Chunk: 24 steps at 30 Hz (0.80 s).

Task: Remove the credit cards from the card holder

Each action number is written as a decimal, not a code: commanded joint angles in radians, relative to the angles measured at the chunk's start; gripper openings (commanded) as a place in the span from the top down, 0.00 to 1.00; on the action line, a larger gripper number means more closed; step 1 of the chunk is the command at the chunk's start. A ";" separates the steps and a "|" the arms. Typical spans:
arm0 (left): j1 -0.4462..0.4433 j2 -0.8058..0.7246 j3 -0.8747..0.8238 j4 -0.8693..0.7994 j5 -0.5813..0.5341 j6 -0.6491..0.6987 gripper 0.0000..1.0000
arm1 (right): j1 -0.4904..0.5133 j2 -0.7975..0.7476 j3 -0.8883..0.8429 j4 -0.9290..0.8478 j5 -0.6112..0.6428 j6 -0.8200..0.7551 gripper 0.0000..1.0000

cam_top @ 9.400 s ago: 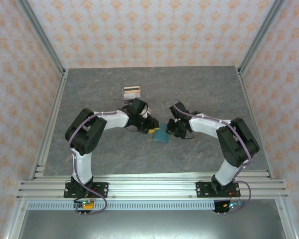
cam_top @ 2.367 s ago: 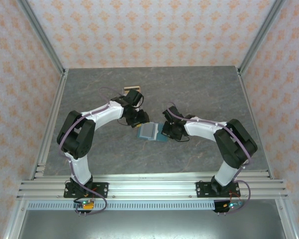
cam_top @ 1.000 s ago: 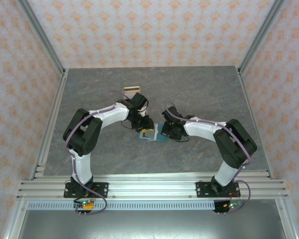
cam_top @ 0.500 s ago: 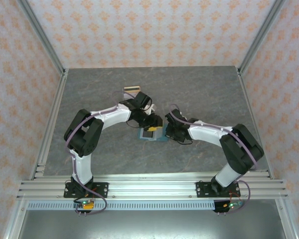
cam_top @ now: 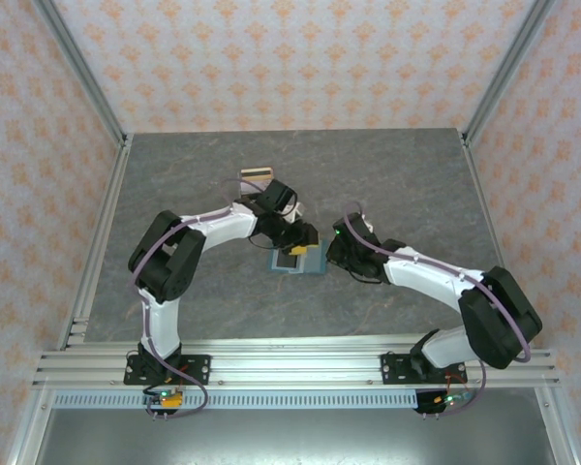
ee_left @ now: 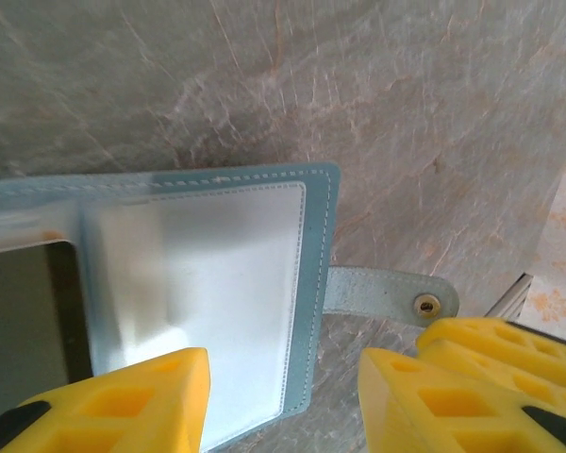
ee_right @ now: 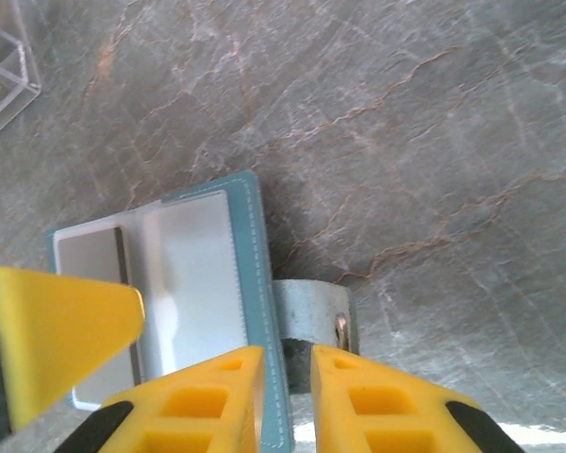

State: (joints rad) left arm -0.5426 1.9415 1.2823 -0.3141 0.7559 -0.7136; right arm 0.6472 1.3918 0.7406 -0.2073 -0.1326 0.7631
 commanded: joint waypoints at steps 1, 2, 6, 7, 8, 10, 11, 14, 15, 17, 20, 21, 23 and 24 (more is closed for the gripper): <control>0.048 -0.122 -0.025 -0.048 -0.085 0.028 0.54 | -0.002 -0.013 0.051 0.033 -0.067 -0.024 0.77; 0.061 -0.135 -0.043 -0.052 -0.099 0.032 0.54 | -0.003 -0.003 0.060 0.043 -0.090 -0.024 0.75; 0.117 -0.180 -0.129 -0.071 -0.168 0.035 0.53 | 0.001 0.061 0.105 0.087 -0.188 -0.010 0.66; 0.125 -0.188 -0.143 -0.080 -0.186 0.038 0.53 | 0.002 0.082 0.119 0.093 -0.208 -0.005 0.65; 0.129 -0.193 -0.152 -0.089 -0.201 0.041 0.53 | 0.003 0.096 0.130 0.096 -0.219 -0.004 0.64; 0.133 -0.200 -0.167 -0.097 -0.217 0.045 0.53 | 0.009 0.137 0.169 0.088 -0.232 0.000 0.61; 0.134 -0.199 -0.169 -0.098 -0.223 0.045 0.54 | 0.011 0.153 0.183 0.081 -0.232 -0.001 0.60; 0.133 -0.184 -0.170 -0.099 -0.228 0.039 0.57 | 0.012 0.225 0.244 0.035 -0.230 0.003 0.61; 0.133 -0.177 -0.172 -0.091 -0.222 0.036 0.59 | 0.012 0.251 0.261 0.020 -0.229 0.004 0.63; 0.131 -0.162 -0.171 -0.076 -0.206 0.026 0.63 | 0.013 0.293 0.277 0.011 -0.227 0.017 0.65; 0.124 -0.145 -0.166 -0.066 -0.195 0.022 0.68 | 0.013 0.338 0.285 0.019 -0.237 0.025 0.70; 0.124 -0.142 -0.163 -0.066 -0.192 0.023 0.70 | 0.012 0.350 0.286 0.023 -0.238 0.025 0.71; 0.119 -0.132 -0.160 -0.061 -0.180 0.023 0.72 | 0.012 0.368 0.290 0.029 -0.246 0.023 0.73; 0.118 -0.127 -0.155 -0.060 -0.175 0.023 0.74 | 0.012 0.375 0.290 0.035 -0.249 0.022 0.74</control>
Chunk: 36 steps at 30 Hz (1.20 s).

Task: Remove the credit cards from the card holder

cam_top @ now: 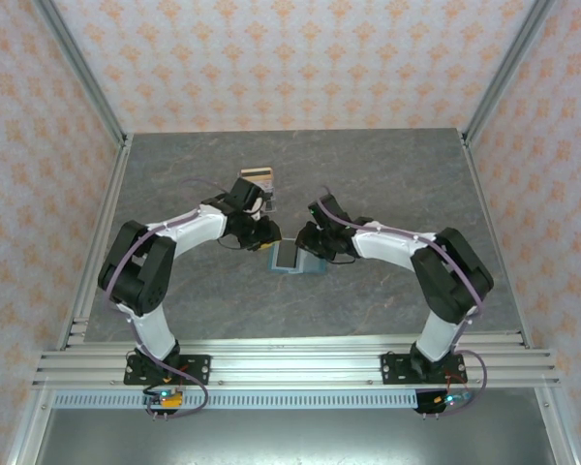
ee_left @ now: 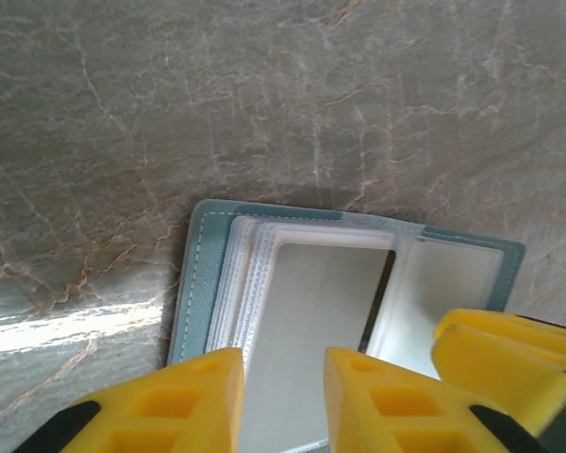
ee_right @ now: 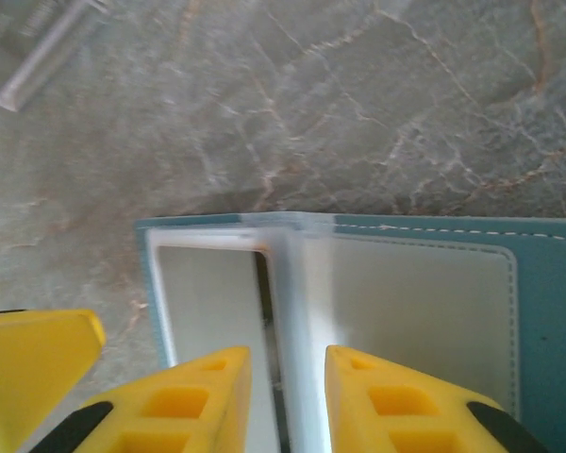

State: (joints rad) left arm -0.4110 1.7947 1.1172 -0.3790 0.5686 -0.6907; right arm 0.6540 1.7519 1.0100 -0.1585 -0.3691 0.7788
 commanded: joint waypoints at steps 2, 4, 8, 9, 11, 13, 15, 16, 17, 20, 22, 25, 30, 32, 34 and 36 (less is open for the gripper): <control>-0.019 0.031 0.019 0.002 0.017 0.005 0.76 | 0.006 0.027 0.022 -0.006 -0.017 0.007 0.76; -0.026 0.045 0.026 -0.002 0.020 0.006 0.78 | 0.006 0.039 0.023 0.003 -0.026 0.007 0.79; -0.030 0.057 0.029 -0.007 0.011 0.005 0.79 | 0.006 0.053 0.027 0.007 -0.038 0.002 0.82; -0.031 0.058 0.029 -0.011 0.004 0.006 0.79 | 0.005 0.055 0.029 0.007 -0.039 0.001 0.82; -0.029 0.060 0.027 -0.018 -0.004 0.007 0.80 | 0.004 0.058 0.028 0.008 -0.038 -0.002 0.82; -0.031 0.063 0.023 -0.020 -0.009 0.005 0.80 | 0.004 0.059 0.027 0.007 -0.036 -0.005 0.82; -0.031 0.065 0.017 -0.017 -0.009 0.001 0.80 | 0.003 0.062 0.025 0.015 -0.043 -0.006 0.82; -0.030 0.066 0.014 -0.013 -0.008 0.000 0.80 | 0.003 0.062 0.022 0.025 -0.049 -0.006 0.82; -0.031 0.068 0.011 -0.011 -0.006 -0.001 0.81 | 0.003 0.061 0.020 0.033 -0.053 -0.005 0.81; -0.032 0.072 0.007 -0.010 -0.007 -0.004 0.82 | 0.001 0.052 0.006 0.063 -0.062 -0.003 0.81; -0.032 0.079 0.006 -0.017 -0.014 -0.004 0.83 | -0.001 0.042 -0.008 0.080 -0.060 0.002 0.81; -0.031 0.084 0.003 -0.021 -0.024 -0.004 0.84 | -0.005 0.031 -0.024 0.100 -0.059 0.007 0.81; -0.032 0.093 0.002 -0.032 -0.040 -0.003 0.84 | -0.007 0.017 -0.055 0.144 -0.068 0.021 0.81; -0.032 0.094 0.004 -0.039 -0.047 0.000 0.85 | -0.011 0.003 -0.071 0.161 -0.063 0.029 0.81; -0.032 0.099 0.007 -0.048 -0.054 0.002 0.86 | -0.011 -0.015 -0.087 0.182 -0.056 0.031 0.81; -0.032 0.104 0.009 -0.051 -0.060 0.003 0.86 | -0.013 -0.034 -0.099 0.192 -0.049 0.031 0.82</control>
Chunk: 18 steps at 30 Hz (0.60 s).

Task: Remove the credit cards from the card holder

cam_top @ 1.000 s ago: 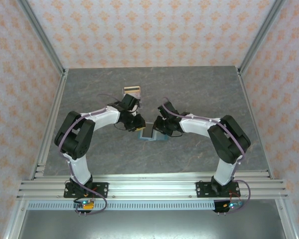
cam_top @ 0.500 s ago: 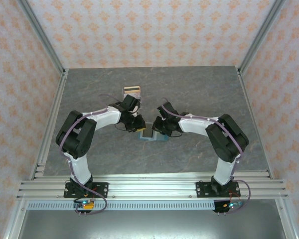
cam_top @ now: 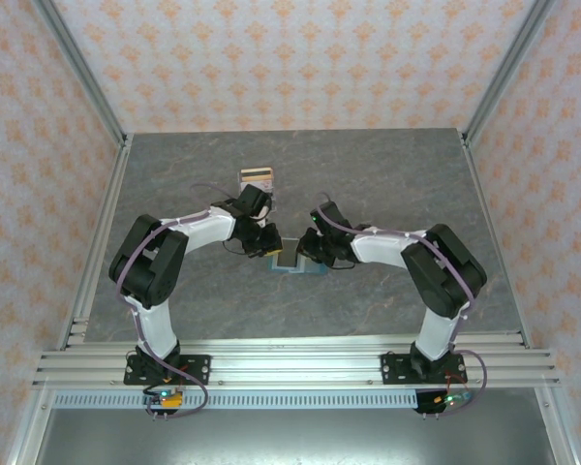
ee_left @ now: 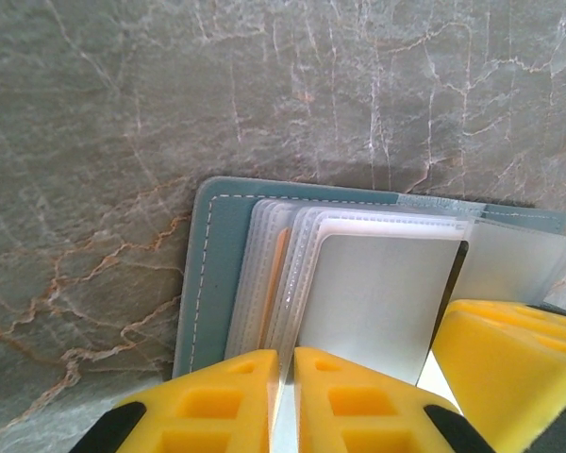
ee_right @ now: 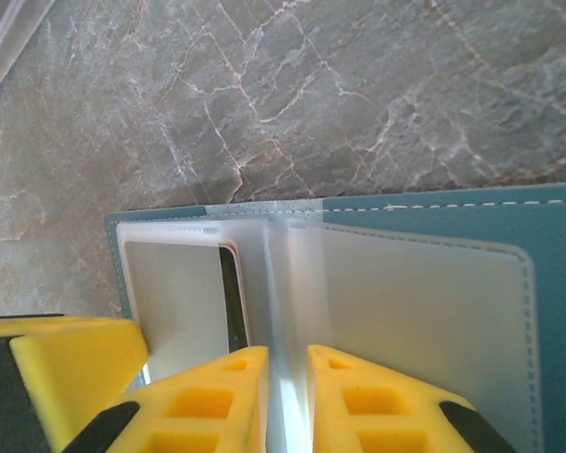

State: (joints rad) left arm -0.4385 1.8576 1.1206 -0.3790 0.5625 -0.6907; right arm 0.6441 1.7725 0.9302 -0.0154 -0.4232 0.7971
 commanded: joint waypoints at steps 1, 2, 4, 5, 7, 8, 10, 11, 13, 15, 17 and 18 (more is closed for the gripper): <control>-0.005 0.045 0.008 -0.053 -0.055 0.003 0.86 | -0.004 -0.062 -0.026 0.054 0.009 0.014 0.82; -0.005 0.046 0.009 -0.054 -0.054 0.002 0.86 | -0.005 -0.068 -0.031 0.059 0.009 0.017 0.81; -0.005 0.046 0.012 -0.054 -0.052 -0.001 0.86 | -0.007 -0.077 -0.043 0.078 0.001 0.025 0.81; -0.004 0.045 0.012 -0.054 -0.052 -0.001 0.87 | -0.008 -0.076 -0.046 0.087 -0.006 0.027 0.81; -0.005 0.046 0.015 -0.058 -0.053 -0.001 0.87 | -0.008 -0.066 -0.043 0.092 -0.022 0.027 0.81; -0.004 0.046 0.016 -0.059 -0.053 -0.001 0.87 | -0.008 -0.058 -0.037 0.088 -0.026 0.028 0.81; -0.004 0.045 0.018 -0.062 -0.055 -0.001 0.88 | -0.008 -0.042 -0.029 0.083 -0.033 0.028 0.81; -0.004 0.046 0.018 -0.063 -0.055 -0.001 0.88 | -0.009 -0.033 -0.025 0.077 -0.032 0.029 0.81; -0.005 0.045 0.019 -0.068 -0.057 -0.001 0.88 | -0.009 -0.024 -0.016 0.060 -0.029 0.024 0.81; -0.005 0.046 0.019 -0.071 -0.059 -0.002 0.89 | -0.010 -0.017 -0.007 0.033 -0.016 0.020 0.81; -0.005 0.046 0.021 -0.075 -0.060 -0.005 0.89 | -0.012 -0.007 0.002 0.017 -0.016 0.016 0.81; -0.005 0.046 0.019 -0.074 -0.057 -0.008 0.88 | -0.012 -0.004 0.004 0.018 -0.018 0.017 0.81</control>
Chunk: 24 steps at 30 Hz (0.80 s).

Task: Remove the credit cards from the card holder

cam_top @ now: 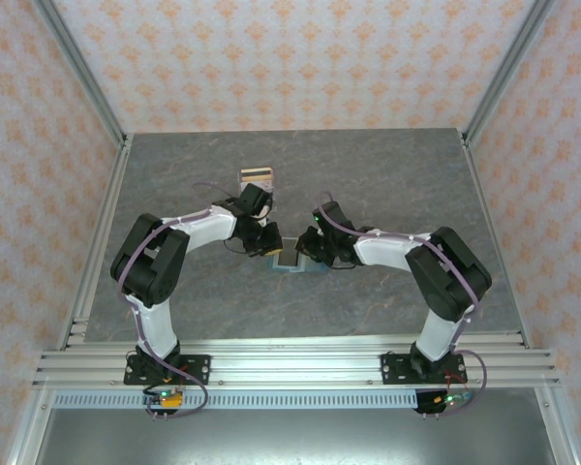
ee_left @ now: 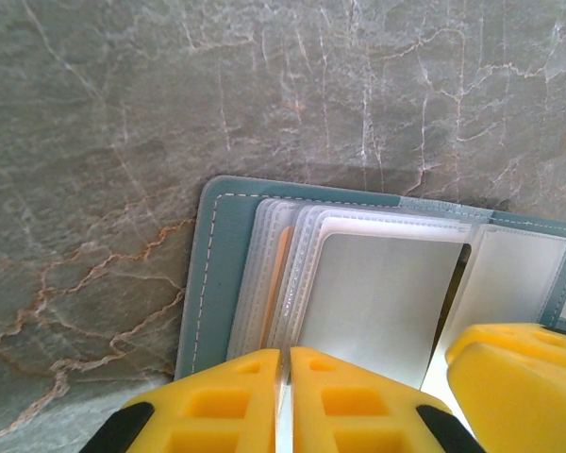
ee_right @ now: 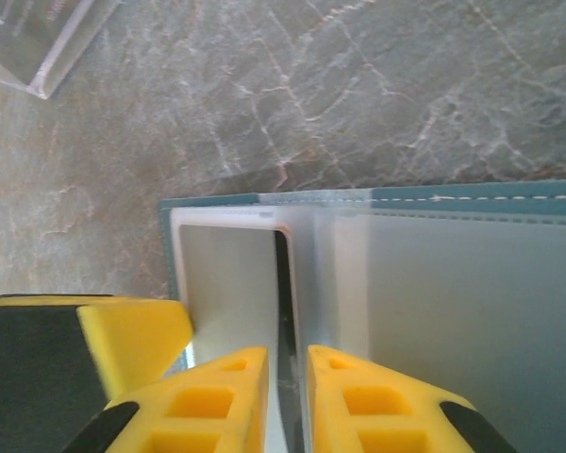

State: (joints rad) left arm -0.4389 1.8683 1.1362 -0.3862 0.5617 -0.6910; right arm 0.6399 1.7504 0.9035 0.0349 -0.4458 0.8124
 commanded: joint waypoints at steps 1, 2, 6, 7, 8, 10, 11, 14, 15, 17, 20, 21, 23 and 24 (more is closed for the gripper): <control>-0.003 0.035 0.001 -0.064 -0.054 -0.009 0.88 | -0.008 0.021 0.029 -0.031 0.002 -0.001 0.81; -0.004 0.035 0.000 -0.064 -0.054 -0.011 0.89 | -0.007 0.024 0.028 -0.027 -0.002 0.001 0.81; -0.004 0.035 0.000 -0.060 -0.048 -0.012 0.89 | -0.008 0.038 0.029 0.001 -0.026 0.000 0.82; -0.004 0.035 0.001 -0.061 -0.046 -0.012 0.88 | -0.008 0.040 0.028 0.010 -0.033 -0.001 0.82; -0.003 0.035 0.000 -0.059 -0.046 -0.012 0.88 | -0.008 0.043 0.028 0.018 -0.038 -0.002 0.82; -0.004 0.035 -0.001 -0.057 -0.045 -0.013 0.89 | -0.008 0.045 0.032 0.026 -0.044 -0.008 0.82; -0.004 0.035 -0.003 -0.056 -0.043 -0.013 0.89 | -0.008 0.048 0.031 0.027 -0.048 -0.012 0.82; -0.004 0.064 -0.006 -0.053 -0.040 -0.015 0.89 | -0.007 0.059 0.037 0.024 -0.053 -0.015 0.82; -0.004 0.064 -0.007 -0.051 -0.040 -0.015 0.89 | -0.007 0.064 0.038 0.024 -0.054 -0.013 0.83; -0.004 0.063 -0.009 -0.050 -0.039 -0.014 0.89 | -0.007 0.069 0.039 0.028 -0.061 -0.013 0.85; -0.004 0.059 -0.012 -0.044 -0.035 -0.013 0.89 | -0.007 0.067 0.037 0.034 -0.064 -0.013 0.88; -0.004 0.056 -0.016 -0.042 -0.036 -0.014 0.90 | -0.008 0.063 0.034 0.034 -0.061 -0.013 0.90; -0.004 0.048 -0.018 -0.045 -0.055 -0.016 0.89 | -0.008 0.050 0.027 0.032 -0.052 -0.015 0.94; -0.002 0.048 -0.018 -0.046 -0.057 -0.015 0.89 | -0.008 0.039 0.023 0.025 -0.042 -0.018 0.95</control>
State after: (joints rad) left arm -0.4381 1.8748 1.1400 -0.3855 0.5629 -0.7010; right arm 0.6289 1.7962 0.9203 0.0463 -0.4973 0.8082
